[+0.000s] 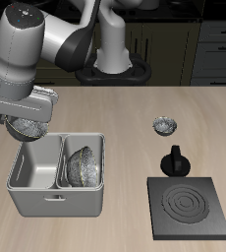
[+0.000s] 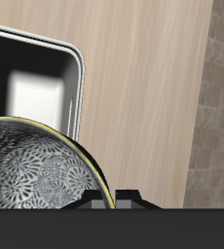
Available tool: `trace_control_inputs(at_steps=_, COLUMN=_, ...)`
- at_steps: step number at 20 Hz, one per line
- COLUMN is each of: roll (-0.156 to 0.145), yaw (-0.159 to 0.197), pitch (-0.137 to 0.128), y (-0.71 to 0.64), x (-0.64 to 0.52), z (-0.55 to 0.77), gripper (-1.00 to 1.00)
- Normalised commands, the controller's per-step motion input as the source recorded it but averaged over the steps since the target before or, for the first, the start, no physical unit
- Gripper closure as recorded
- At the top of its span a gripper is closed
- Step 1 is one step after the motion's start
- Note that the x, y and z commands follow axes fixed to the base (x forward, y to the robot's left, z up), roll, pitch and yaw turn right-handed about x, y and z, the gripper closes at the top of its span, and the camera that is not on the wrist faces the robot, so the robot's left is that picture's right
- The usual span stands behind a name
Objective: Place the largest bowl in the left side of the drainer and the medium bowl in the right side
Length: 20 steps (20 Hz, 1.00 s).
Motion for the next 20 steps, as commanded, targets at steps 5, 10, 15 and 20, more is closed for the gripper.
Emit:
trace_control_inputs(at_steps=5, roll=0.012, yaw=0.036, pitch=0.004, y=0.2, x=0.01, z=-0.11, gripper=1.0)
trace_control_inputs(at_steps=10, roll=-0.027, yaw=0.038, pitch=0.022, y=0.04, x=0.07, z=-0.31, gripper=1.0)
trace_control_inputs(at_steps=15, roll=0.035, yaw=0.033, pitch=0.052, y=0.16, x=-0.06, z=-0.36, gripper=-1.0)
trace_control_inputs(at_steps=20, roll=0.052, yaw=0.026, pitch=-0.001, y=0.18, x=-0.1, z=-0.09, gripper=-1.0)
